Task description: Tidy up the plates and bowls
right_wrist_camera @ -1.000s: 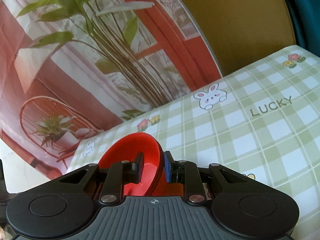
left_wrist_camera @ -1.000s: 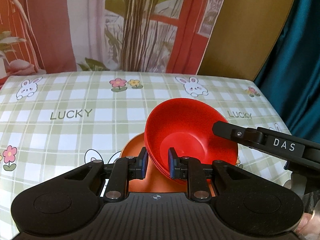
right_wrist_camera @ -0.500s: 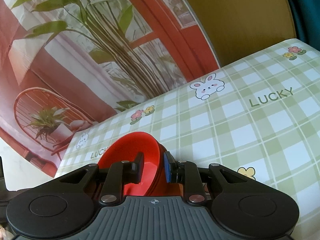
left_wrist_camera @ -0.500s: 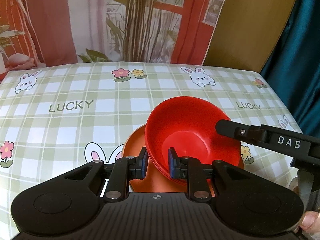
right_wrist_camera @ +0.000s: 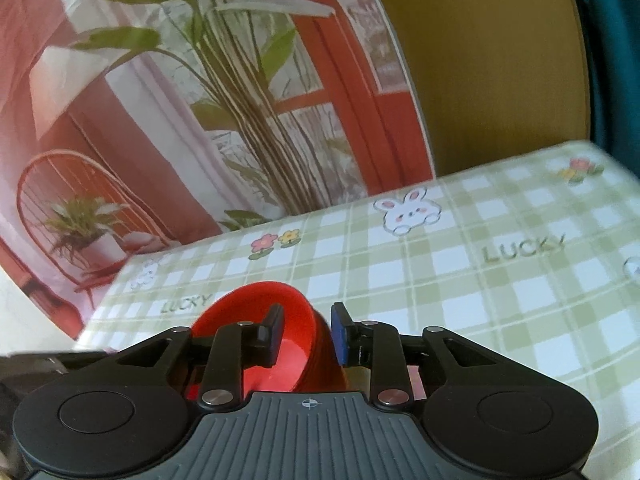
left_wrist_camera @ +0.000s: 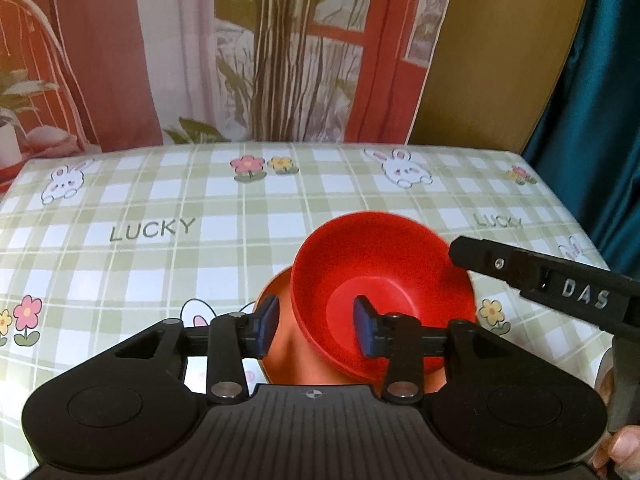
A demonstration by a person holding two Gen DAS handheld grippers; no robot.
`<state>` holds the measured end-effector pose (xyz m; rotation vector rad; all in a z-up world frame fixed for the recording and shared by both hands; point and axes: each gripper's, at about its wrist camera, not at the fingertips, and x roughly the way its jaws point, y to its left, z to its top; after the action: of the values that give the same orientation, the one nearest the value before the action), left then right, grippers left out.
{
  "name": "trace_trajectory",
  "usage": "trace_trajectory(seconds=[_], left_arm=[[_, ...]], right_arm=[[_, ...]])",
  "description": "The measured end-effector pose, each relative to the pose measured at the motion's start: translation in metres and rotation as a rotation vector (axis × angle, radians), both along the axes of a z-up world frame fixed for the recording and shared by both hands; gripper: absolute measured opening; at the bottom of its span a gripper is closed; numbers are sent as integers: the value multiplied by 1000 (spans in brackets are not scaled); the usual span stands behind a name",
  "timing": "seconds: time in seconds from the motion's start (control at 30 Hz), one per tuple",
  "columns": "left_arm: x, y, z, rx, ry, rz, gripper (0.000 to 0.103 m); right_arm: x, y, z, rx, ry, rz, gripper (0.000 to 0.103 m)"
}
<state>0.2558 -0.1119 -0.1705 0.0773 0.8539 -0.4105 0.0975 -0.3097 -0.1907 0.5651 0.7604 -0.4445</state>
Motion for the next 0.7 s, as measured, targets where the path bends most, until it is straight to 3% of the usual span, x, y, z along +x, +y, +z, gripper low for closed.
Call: trace_trajectory(seconds=[0.13, 0.27, 0.33, 0.57, 0.7], left_arm=[[-7, 2, 7, -1, -28, 2, 44], [-15, 7, 16, -4, -67, 12, 53], [-20, 10, 21, -5, -90, 22, 58], [-37, 25, 39, -3, -167, 71, 70], [-48, 34, 50, -11, -207, 100, 76]], right_arm=[[-5, 4, 8, -47, 15, 2, 30], [-10, 9, 18, -84, 23, 2, 35], [-14, 12, 24, -102, 22, -3, 48], [-22, 22, 44, -150, 18, 1, 77], [-25, 29, 59, -177, 19, 4, 99]])
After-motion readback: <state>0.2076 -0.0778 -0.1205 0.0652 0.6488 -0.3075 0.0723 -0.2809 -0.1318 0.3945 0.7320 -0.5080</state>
